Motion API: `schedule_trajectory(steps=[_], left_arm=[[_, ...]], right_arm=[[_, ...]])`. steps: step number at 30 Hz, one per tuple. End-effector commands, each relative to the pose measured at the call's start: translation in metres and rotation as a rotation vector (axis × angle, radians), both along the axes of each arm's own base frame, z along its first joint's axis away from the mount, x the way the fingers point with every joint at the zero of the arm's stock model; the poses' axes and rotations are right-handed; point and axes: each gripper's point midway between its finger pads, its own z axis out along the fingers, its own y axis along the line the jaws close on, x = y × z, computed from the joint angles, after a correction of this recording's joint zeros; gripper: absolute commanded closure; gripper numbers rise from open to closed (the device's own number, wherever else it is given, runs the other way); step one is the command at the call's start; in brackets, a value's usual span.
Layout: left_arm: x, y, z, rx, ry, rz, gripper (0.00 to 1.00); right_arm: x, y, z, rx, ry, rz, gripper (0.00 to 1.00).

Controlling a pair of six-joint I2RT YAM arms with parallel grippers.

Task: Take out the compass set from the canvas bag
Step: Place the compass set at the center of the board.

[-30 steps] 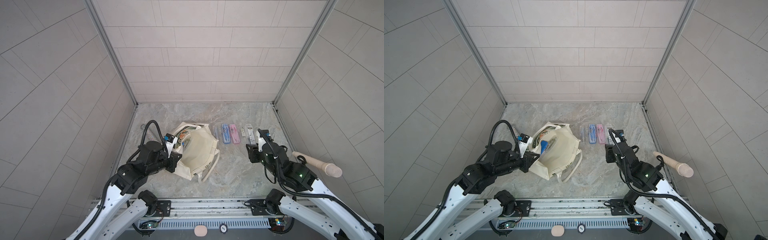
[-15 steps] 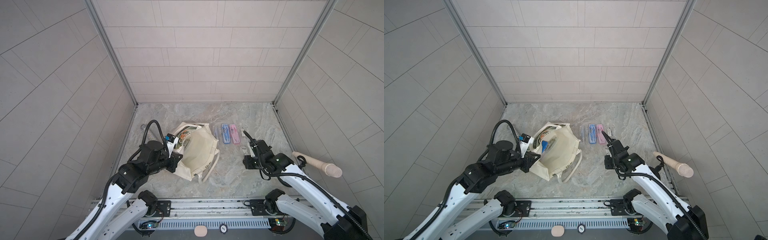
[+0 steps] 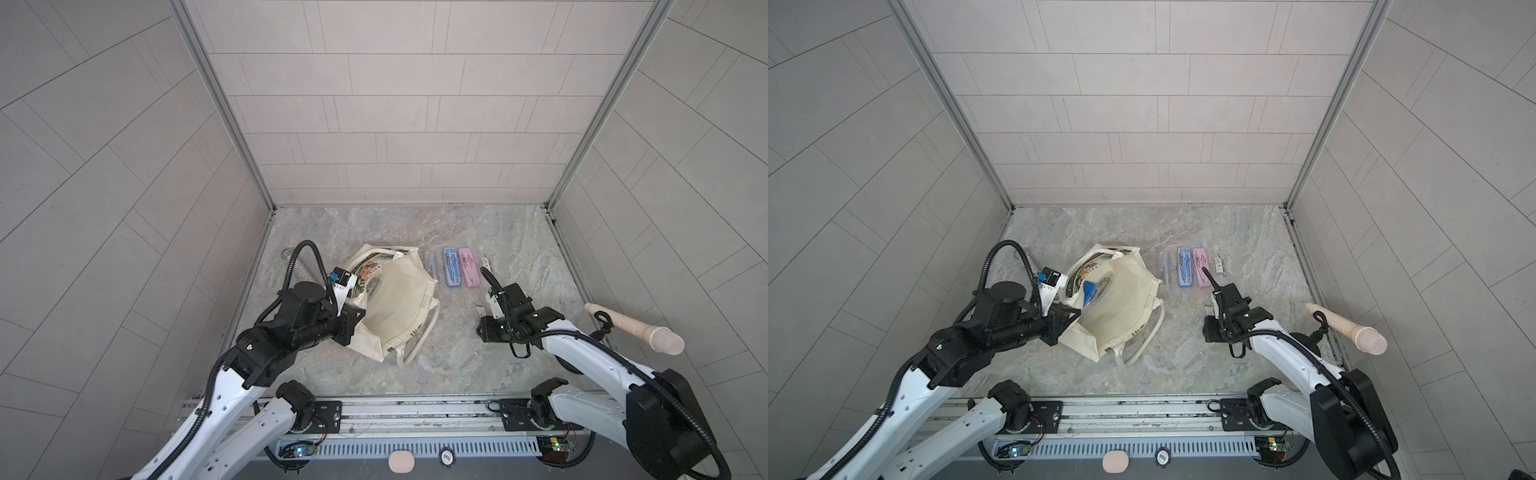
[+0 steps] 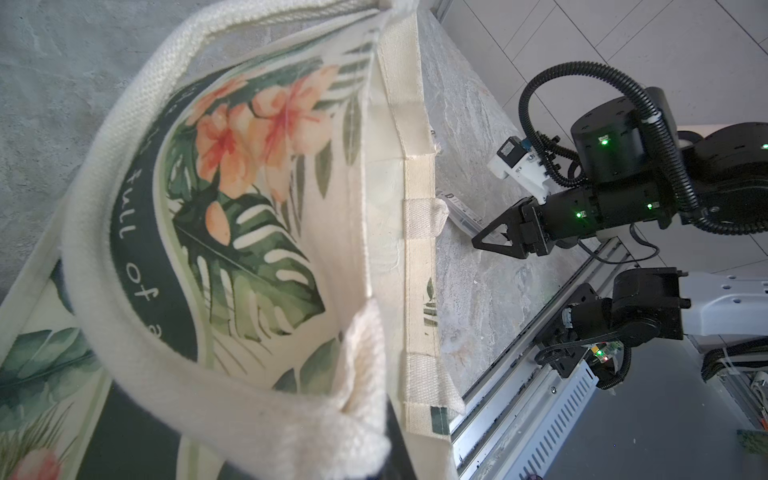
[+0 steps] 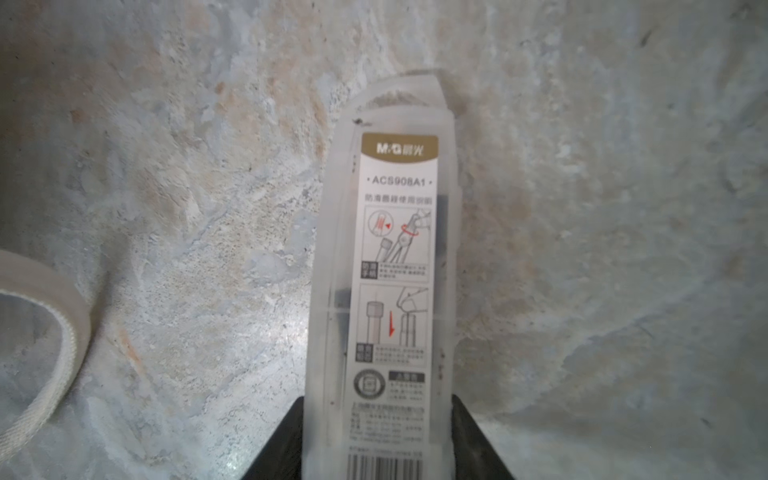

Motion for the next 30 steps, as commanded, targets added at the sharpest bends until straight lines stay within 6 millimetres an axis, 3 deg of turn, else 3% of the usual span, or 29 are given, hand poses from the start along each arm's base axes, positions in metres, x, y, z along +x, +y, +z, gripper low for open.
schedule_trajectory(steps=[1,9,15,19,22,24,27,30], left_arm=[[0.002,-0.002,-0.001,0.002,-0.013,-0.009,1.00],[0.001,0.001,0.001,-0.001,-0.027,0.002,1.00],[0.001,0.001,0.000,0.001,-0.023,0.002,1.00],[0.002,0.000,-0.001,0.004,-0.016,-0.001,1.00],[0.002,-0.002,-0.002,0.006,-0.011,-0.011,1.00],[0.001,-0.003,-0.002,0.006,-0.009,-0.017,1.00],[0.002,-0.002,-0.002,0.009,-0.010,-0.014,1.00],[0.003,-0.002,-0.004,0.016,-0.003,-0.010,1.00]], right_arm=[[-0.002,0.001,-0.011,-0.020,0.066,0.033,0.49],[0.002,0.005,-0.018,-0.033,0.127,0.057,0.36],[-0.001,-0.005,0.007,-0.056,0.053,0.038,0.35],[0.020,0.001,0.069,-0.001,-0.155,0.047,0.32],[0.040,0.041,0.122,0.205,-0.374,0.157,0.31],[0.046,0.075,0.163,0.359,-0.489,0.274,0.24],[0.053,0.110,0.204,0.379,-0.577,0.464,0.23],[0.073,0.135,0.230,0.336,-0.581,0.582,0.25]])
